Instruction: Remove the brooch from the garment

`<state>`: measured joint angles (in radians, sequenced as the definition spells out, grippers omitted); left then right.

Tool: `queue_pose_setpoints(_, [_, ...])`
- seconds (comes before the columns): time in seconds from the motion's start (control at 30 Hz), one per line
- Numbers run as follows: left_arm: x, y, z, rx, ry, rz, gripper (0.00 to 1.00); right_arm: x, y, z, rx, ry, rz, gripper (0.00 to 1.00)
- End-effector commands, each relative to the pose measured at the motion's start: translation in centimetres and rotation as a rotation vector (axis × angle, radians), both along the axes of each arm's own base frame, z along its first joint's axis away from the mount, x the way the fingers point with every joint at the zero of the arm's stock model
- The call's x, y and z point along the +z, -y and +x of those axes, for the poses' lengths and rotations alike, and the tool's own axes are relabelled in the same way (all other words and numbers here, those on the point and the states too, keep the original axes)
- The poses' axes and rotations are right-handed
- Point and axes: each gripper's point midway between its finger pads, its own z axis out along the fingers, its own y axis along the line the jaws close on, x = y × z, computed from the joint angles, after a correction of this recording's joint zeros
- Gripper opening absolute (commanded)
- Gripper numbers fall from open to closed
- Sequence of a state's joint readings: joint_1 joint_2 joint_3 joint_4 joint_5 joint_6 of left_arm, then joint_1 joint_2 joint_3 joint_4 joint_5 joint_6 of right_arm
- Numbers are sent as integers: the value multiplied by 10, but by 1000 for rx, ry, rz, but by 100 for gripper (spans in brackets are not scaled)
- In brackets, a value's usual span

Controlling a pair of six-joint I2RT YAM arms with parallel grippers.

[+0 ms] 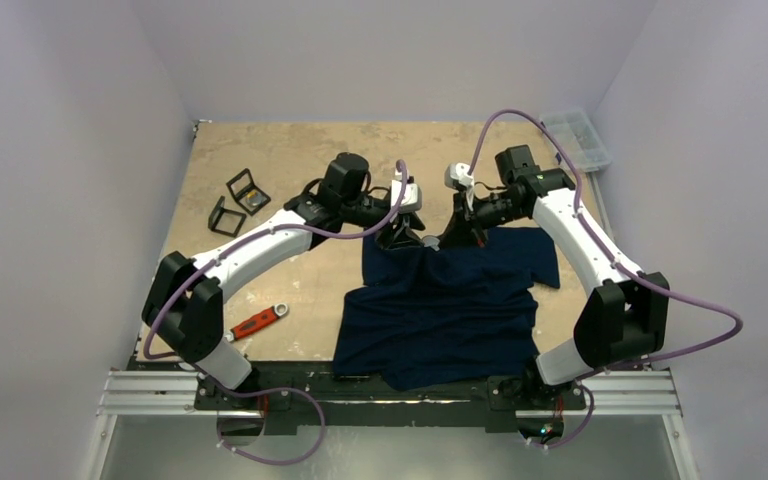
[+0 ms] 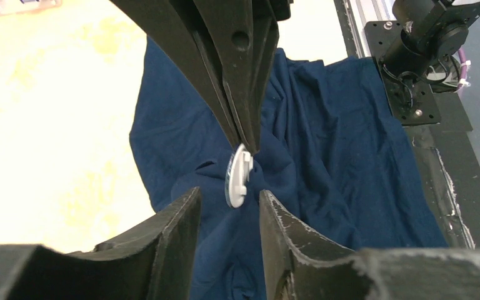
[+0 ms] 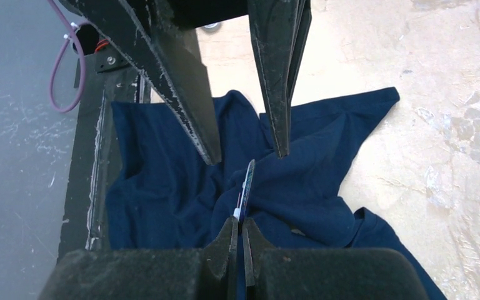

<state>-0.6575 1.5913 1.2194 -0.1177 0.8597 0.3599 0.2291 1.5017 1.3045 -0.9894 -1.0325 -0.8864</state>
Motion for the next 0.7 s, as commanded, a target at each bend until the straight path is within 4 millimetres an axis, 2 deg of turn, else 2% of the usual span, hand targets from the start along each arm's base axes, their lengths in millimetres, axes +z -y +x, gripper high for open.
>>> queue_pose_setpoints(0.0, [24,12,4,-13,48,-49,37,13,-1,0,18,53,-5,0])
queue_pose_setpoints(0.13, [20,16,2,-15,53,-33,35,16,-3,2,24,59,0,0])
queue_pose_setpoints(0.27, [18,19,2,-21,52,-22,27,16,-4,1,31,58,1,0])
queue_pose_setpoints(0.43, [15,23,1,-24,54,-8,24,15,-4,0,40,53,-1,0])
queue_pose_setpoints(0.5, [16,24,0,-28,55,-8,16,15,-4,0,43,52,0,0])
queue_pose_setpoints(0.57, [17,25,-2,-38,55,-13,1,18,-7,-1,50,46,19,0])
queue_pose_setpoints(0.6, [19,25,-3,-37,53,-21,0,22,-9,0,45,30,48,0])
queue_pose_setpoints(0.63, [21,26,-4,-40,37,-32,0,25,-8,0,32,10,68,6])
queue_pose_setpoints(0.67, [23,26,-5,-44,17,-41,0,27,-6,2,18,-7,85,19])
